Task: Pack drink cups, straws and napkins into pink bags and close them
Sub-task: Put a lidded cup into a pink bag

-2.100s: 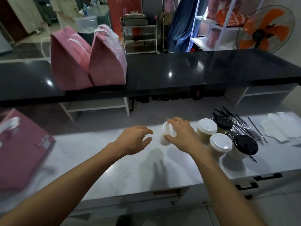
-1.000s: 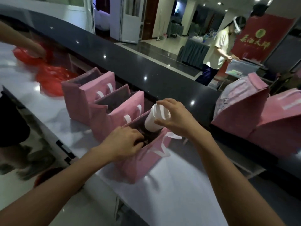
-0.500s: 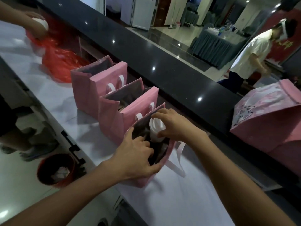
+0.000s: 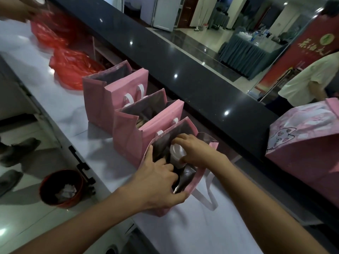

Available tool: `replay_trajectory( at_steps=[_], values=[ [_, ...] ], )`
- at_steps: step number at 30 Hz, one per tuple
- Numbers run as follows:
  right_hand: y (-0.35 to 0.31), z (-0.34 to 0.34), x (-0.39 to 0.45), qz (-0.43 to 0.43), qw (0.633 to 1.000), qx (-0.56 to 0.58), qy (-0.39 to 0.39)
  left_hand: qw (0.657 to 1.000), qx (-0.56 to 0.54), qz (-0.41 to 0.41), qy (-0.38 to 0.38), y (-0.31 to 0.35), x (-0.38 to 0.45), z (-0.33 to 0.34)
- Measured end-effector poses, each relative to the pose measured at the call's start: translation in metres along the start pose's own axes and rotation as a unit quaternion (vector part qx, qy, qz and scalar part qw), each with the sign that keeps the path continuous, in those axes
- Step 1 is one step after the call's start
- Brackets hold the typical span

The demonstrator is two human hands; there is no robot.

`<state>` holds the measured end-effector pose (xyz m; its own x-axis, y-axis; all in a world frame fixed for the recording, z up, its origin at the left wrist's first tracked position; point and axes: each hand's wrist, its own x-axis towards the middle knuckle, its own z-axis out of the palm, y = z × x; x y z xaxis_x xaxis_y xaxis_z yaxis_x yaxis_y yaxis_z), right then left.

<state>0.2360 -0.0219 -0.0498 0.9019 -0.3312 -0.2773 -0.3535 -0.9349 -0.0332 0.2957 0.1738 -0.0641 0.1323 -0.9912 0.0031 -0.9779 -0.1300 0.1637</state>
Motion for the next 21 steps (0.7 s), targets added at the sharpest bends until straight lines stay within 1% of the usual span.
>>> replay_trajectory(
  at_steps=[7, 13, 21],
  values=[
    [0.002, 0.019, 0.023, 0.032, 0.999, 0.011, -0.012, 1.000, -0.023, -0.003, -0.004, -0.005, 0.002, 0.002],
    [0.008, 0.029, 0.028, 0.057, 0.994, 0.055, -0.072, 1.000, -0.031, 0.002, -0.005, -0.012, 0.005, 0.006],
    [0.013, 0.042, 0.038, 0.045, 0.996, 0.013, -0.072, 0.998, -0.061, 0.000, 0.002, -0.015, 0.011, 0.009]
  ],
)
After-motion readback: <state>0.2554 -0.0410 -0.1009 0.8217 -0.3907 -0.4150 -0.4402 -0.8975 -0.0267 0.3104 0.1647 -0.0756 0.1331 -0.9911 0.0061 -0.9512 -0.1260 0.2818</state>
